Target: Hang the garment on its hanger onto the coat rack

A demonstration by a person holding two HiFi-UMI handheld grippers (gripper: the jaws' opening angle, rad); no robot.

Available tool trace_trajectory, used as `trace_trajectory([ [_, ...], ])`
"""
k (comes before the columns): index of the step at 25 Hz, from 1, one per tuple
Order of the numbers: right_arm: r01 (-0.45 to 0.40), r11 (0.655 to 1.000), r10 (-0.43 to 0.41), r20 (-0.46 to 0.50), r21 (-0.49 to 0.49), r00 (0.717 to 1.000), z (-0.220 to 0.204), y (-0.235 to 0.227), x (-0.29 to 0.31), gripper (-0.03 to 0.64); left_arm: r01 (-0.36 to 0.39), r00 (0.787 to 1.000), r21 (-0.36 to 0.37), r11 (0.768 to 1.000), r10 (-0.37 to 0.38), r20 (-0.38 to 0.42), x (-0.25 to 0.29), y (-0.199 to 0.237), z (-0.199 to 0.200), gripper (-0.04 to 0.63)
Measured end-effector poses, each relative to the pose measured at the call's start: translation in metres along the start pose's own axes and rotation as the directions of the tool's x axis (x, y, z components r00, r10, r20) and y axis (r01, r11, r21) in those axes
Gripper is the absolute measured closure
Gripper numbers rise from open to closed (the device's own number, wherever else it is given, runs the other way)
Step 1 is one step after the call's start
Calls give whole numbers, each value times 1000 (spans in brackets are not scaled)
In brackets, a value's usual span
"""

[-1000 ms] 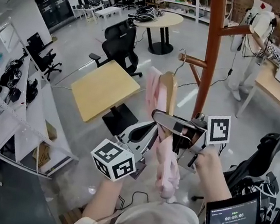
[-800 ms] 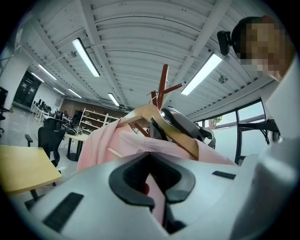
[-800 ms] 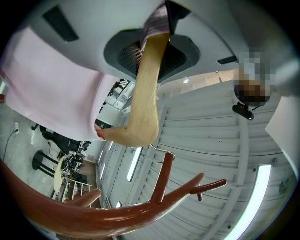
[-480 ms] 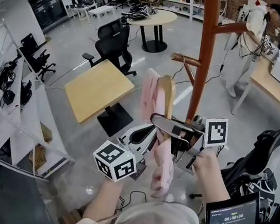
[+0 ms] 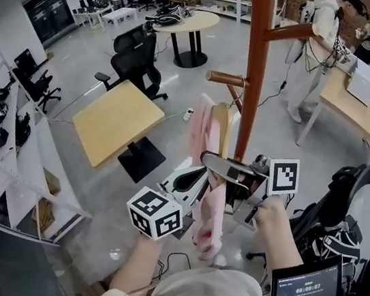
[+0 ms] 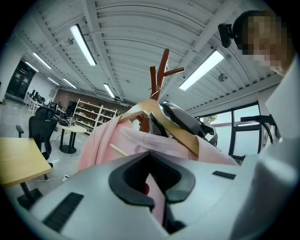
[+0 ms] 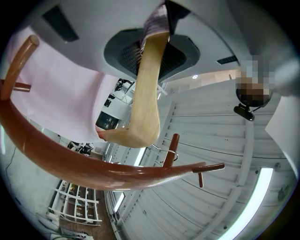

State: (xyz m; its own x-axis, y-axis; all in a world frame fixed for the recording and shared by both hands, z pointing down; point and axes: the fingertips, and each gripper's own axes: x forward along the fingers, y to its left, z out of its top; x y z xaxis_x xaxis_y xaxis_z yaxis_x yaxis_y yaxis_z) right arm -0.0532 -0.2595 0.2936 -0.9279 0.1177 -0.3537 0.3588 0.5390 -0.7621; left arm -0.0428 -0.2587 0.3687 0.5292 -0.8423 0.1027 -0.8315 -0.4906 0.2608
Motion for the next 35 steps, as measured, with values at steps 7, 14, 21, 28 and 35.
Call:
trace_trajectory([
  [7, 89, 993, -89, 1, -82, 996, 6, -16, -18, 538, 29, 999, -13, 999, -29, -37, 20, -1, -15, 600],
  [14, 241, 951, -227, 90, -195, 970, 30, -41, -51, 537, 97, 994, -33, 995, -99, -41, 47, -10, -19, 600],
  [21, 266, 926, -234, 144, -268, 961, 31, -40, -71, 535, 143, 988, -45, 989, -146, -59, 58, -21, -28, 600],
  [28, 281, 910, -236, 176, -305, 956, 33, -37, -83, 532, 182, 980, -59, 981, -186, -67, 74, -30, -33, 600],
  [35, 375, 825, -332, 175, -422, 927, 34, -31, -94, 529, 213, 973, -70, 974, -218, -75, 85, -37, -38, 600],
])
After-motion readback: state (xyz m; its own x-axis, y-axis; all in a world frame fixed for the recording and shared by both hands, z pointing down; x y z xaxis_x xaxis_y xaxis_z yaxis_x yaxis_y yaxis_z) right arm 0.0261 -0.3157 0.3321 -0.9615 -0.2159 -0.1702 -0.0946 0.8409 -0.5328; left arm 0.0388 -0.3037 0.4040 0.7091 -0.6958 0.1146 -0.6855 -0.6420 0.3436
